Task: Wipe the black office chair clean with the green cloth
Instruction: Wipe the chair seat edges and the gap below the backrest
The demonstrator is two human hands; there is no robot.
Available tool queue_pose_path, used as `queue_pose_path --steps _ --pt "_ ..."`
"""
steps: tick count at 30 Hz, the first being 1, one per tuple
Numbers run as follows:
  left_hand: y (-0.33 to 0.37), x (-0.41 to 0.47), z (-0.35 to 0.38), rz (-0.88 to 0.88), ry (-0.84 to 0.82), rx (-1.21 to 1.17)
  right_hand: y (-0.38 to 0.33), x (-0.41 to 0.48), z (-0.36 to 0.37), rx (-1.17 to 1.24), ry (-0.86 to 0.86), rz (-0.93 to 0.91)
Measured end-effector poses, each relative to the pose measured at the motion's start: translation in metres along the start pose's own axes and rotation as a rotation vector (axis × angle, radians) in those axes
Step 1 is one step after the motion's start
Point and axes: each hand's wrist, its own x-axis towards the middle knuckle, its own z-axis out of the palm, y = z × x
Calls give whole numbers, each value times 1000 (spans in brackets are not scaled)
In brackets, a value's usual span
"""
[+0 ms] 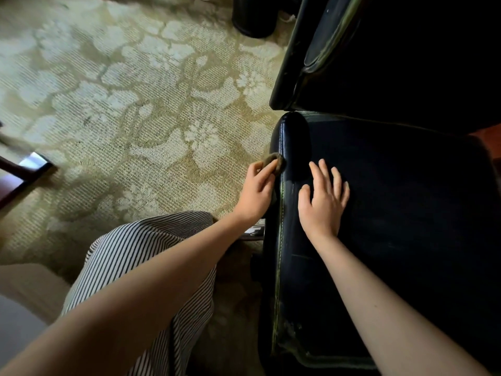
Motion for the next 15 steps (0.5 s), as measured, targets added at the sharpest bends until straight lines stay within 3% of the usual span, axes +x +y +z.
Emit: queue_pose_path --steps 4,11,15 --pt "-4 -22 -1 185 -27 182 -1 2 1 -7 -2 12" --pt "0 -62 -24 458 -265 455 -1 1 0 0 -10 14" --pt "5 -51 -32 434 -179 446 0 2 -3 45 -45 24"
